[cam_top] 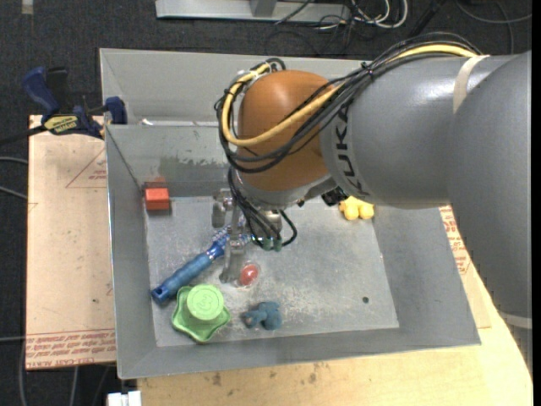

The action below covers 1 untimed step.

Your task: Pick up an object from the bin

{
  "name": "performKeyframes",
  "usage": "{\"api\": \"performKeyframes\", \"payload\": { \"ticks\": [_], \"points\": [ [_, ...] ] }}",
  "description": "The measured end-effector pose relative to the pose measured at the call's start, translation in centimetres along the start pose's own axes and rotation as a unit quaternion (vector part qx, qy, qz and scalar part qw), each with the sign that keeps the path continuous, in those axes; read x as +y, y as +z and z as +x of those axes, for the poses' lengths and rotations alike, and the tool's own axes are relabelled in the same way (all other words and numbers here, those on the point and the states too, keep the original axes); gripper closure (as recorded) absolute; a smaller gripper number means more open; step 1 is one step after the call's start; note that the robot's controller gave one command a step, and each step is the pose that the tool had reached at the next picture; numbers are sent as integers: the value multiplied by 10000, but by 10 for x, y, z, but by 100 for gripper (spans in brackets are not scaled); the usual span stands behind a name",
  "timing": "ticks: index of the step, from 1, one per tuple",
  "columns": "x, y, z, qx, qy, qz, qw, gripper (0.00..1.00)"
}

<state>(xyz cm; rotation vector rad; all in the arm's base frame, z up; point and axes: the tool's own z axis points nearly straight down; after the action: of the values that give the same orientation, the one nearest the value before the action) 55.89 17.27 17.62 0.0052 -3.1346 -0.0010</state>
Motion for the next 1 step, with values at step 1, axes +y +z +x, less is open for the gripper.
{"api": "performKeyframes", "payload": {
  "ticks": [1],
  "points": [
    [-7, 107, -35, -19, -1394, 8, 9902, 0]
  ]
}}
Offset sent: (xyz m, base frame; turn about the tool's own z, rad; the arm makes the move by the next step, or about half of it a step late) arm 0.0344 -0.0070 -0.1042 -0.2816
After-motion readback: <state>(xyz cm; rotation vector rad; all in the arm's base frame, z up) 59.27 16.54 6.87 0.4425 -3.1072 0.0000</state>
